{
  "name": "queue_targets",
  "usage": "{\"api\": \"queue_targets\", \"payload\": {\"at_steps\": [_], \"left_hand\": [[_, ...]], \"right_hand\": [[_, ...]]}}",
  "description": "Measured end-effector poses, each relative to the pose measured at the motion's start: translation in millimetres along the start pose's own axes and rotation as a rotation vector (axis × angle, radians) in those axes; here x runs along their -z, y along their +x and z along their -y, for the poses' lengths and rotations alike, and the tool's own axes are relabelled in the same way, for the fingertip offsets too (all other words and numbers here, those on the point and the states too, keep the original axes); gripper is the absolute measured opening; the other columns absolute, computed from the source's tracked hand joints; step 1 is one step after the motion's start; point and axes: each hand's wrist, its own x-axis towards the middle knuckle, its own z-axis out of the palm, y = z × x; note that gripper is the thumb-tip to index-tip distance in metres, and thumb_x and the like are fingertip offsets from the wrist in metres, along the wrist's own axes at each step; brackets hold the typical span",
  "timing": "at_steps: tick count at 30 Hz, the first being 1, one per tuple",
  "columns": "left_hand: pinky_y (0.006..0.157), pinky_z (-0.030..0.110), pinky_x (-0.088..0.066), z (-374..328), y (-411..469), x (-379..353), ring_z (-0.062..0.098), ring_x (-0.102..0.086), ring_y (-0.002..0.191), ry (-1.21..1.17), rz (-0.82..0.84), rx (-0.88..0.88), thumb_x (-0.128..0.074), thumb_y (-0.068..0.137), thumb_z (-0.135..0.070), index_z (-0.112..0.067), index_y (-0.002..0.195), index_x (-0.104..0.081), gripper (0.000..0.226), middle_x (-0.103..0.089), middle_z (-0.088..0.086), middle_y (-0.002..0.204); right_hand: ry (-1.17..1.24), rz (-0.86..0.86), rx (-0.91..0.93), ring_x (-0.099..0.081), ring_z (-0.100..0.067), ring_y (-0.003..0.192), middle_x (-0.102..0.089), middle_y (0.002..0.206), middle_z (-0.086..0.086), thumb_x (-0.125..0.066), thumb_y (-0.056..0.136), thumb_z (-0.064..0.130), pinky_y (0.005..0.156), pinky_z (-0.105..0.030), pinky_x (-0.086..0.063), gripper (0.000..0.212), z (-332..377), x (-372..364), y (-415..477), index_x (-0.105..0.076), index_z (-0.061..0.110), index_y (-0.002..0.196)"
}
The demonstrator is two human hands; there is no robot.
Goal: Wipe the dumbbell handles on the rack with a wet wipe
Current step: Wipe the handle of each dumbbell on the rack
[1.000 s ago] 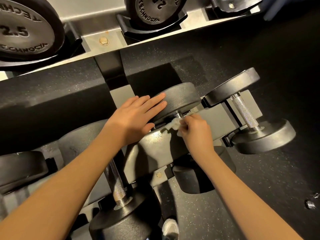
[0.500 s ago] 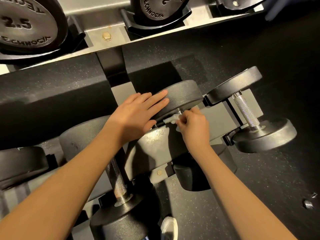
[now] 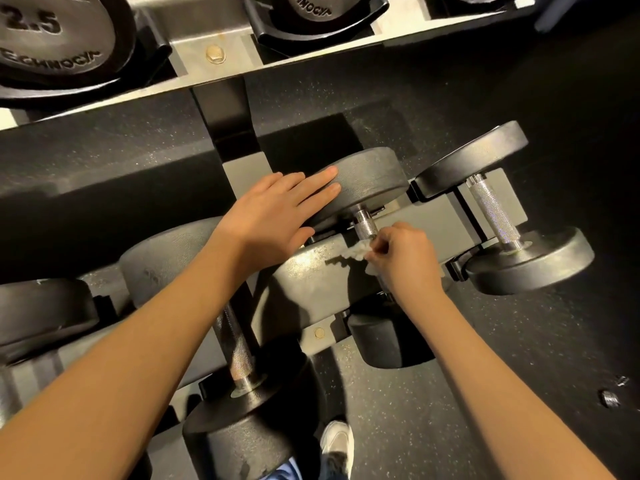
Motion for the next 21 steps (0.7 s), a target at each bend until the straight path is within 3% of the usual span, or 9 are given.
{"api": "queue_targets", "payload": {"at_steps": [5,10,13,16,18,21], "left_hand": [[0.117,0.035,-0.011,0.0,-0.2,0.9,0.019,-0.014,0.145,-0.009,-0.001,0.002,-0.043,0.097,-0.038,-0.030,0.151,0.003,0.071,0.007,-0.011,0.160],[0.117,0.035,-0.010,-1.5,-0.3,1.9,0.019,-0.015,0.145,0.001,-0.002,0.007,-0.045,0.097,-0.037,-0.030,0.151,0.001,0.071,0.006,-0.011,0.160],[0.117,0.034,-0.010,-2.0,-0.2,2.8,0.018,-0.014,0.145,0.002,0.001,0.015,-0.045,0.097,-0.037,-0.030,0.152,0.001,0.071,0.006,-0.012,0.160],[0.117,0.034,-0.009,-2.3,-0.1,3.2,0.017,-0.013,0.145,-0.002,0.008,0.025,-0.044,0.098,-0.038,-0.030,0.152,0.002,0.071,0.007,-0.012,0.160],[0.117,0.034,-0.009,-2.1,-0.2,3.4,0.017,-0.013,0.145,-0.002,0.012,0.025,-0.043,0.098,-0.038,-0.030,0.152,0.002,0.071,0.008,-0.012,0.160],[0.117,0.034,-0.009,-1.7,0.3,3.3,0.017,-0.013,0.145,-0.005,0.023,0.021,-0.043,0.098,-0.038,-0.030,0.151,0.003,0.071,0.008,-0.012,0.160]], "right_hand": [[-0.172,0.221,-0.134,-0.059,-0.023,0.081,-0.060,0.091,-0.004,-0.068,0.083,0.017,0.065,-0.030,-0.045,0.008,-14.8,14.3,-22.6,-0.069,0.020,0.090],[-0.031,0.141,-0.166,-0.058,-0.022,0.073,-0.063,0.086,-0.006,-0.071,0.079,0.012,0.061,-0.027,-0.044,0.016,-11.4,10.6,-13.1,-0.062,0.022,0.071],[0.072,0.096,-0.152,-0.060,-0.022,0.076,-0.064,0.091,-0.006,-0.074,0.079,0.010,0.064,-0.031,-0.049,0.010,-9.4,12.7,-12.3,-0.065,0.016,0.076],[-0.141,0.267,-0.155,-0.058,-0.024,0.082,-0.062,0.100,-0.007,-0.070,0.081,0.011,0.072,-0.031,-0.050,0.013,-13.6,17.3,-16.0,-0.069,0.018,0.093],[-0.235,0.353,-0.188,-0.052,-0.021,0.077,-0.060,0.099,-0.006,-0.066,0.083,0.011,0.070,-0.027,-0.046,0.018,-13.9,20.4,-16.3,-0.069,0.020,0.099],[-0.130,0.307,-0.203,-0.054,-0.021,0.076,-0.059,0.093,-0.005,-0.068,0.080,0.007,0.064,-0.026,-0.044,0.016,-11.7,18.7,-11.1,-0.066,0.023,0.082]]}}
